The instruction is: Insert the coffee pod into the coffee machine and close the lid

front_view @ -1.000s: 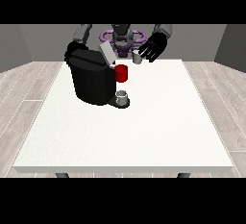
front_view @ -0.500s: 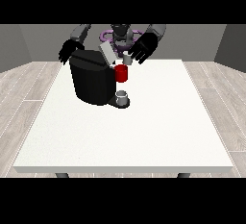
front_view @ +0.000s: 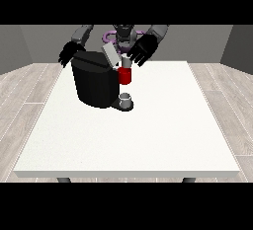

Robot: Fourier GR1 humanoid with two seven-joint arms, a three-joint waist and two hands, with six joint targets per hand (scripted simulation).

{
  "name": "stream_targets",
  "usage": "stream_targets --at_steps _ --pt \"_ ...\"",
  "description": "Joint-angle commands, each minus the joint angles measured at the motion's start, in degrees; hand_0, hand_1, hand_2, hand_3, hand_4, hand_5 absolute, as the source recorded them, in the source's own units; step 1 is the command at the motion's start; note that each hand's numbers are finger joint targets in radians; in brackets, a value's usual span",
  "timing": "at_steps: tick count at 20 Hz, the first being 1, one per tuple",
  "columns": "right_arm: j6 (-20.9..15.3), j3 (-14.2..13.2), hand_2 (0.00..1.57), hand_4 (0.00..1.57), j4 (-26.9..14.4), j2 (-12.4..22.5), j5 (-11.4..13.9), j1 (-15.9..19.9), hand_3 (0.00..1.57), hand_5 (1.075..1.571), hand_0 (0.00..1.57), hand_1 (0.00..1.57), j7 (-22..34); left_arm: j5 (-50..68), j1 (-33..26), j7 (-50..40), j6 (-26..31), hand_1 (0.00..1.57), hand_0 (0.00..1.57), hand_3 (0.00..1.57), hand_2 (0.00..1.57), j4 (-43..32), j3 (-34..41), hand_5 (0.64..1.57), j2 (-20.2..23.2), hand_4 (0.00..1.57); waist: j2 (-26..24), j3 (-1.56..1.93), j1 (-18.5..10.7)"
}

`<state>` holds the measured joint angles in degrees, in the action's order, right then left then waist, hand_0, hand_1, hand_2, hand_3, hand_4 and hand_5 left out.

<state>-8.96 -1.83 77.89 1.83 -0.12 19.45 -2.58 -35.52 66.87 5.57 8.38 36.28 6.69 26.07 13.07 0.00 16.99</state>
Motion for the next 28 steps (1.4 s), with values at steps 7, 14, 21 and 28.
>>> stream_targets --at_steps 7,14,21,28 --pt "1.1 -1.1 0.0 0.5 2.0 1.6 -1.5 -0.6 0.0 1.571 0.0 0.0 3.9 -0.9 -1.9 1.7 -2.2 1.18 1.18 1.18 1.25 -0.4 -0.4 1.571 -2.9 0.5 -0.5 0.0 0.0" --pt "1.6 -1.2 0.0 0.53 -0.3 0.3 -1.7 -4.3 0.0 1.571 0.0 0.0 -2.9 -0.7 -0.5 0.3 1.5 1.2 1.2 1.21 1.28 -0.8 -0.3 1.571 -2.4 0.52 -1.0 0.02 -0.4" --pt "0.1 -1.5 0.0 0.46 2.0 0.8 -1.9 -1.0 0.0 1.571 0.0 0.0 0.3 -1.7 0.2 2.2 0.0 1.22 1.22 1.2 1.27 -1.9 0.5 1.571 -0.2 0.49 2.0 0.0 0.1" --pt "-0.1 -2.5 0.0 0.45 2.0 1.2 -2.5 1.2 0.0 1.571 0.0 0.0 0.7 -2.1 0.9 0.5 0.8 1.2 1.2 1.14 1.24 -2.6 0.4 1.571 -1.2 0.47 3.1 0.01 0.4"
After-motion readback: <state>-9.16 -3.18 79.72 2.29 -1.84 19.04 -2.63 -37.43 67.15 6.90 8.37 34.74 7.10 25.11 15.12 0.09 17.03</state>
